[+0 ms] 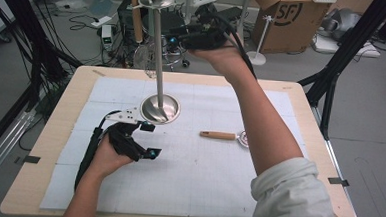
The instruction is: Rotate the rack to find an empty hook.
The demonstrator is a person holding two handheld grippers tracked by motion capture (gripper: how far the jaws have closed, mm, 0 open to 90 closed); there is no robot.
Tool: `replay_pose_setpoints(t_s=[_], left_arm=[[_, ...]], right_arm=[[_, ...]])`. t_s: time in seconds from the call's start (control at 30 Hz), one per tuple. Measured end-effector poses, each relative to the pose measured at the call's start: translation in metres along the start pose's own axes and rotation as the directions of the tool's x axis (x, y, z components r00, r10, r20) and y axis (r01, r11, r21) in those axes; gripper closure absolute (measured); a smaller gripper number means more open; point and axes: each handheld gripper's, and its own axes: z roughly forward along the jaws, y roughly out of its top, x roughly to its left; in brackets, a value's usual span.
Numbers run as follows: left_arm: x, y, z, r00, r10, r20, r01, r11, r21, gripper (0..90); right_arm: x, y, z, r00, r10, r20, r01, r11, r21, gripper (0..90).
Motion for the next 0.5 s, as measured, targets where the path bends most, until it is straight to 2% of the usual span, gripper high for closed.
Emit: replay_pose_setpoints(t_s=[0.13, 0.2, 0.5], left_arm=[[0.000, 0.000, 0.001, 1.0000, -0.001, 0.002, 0.001, 1.0000, 0.005, 1.6], [0.000, 0.000, 0.001, 1.0000, 0.002, 0.000, -0.002, 1.0000, 0.007, 1.6], [0.000, -0.001, 0.002, 1.0000, 0.006, 0.001, -0.006, 0.9999, 0.013, 1.6]], right_arm=[[0.000, -0.014, -0.003, 0.9999, 0.010, -0.010, -0.010, 1.000, -0.006, 62.1], [-0.001, -0.021, -0.004, 0.9993, 0.032, -0.018, -0.032, 0.999, -0.013, 61.4], [0.005, -0.062, -0.017, 0.9980, 0.045, -0.045, -0.046, 0.999, -0.030, 58.6]])
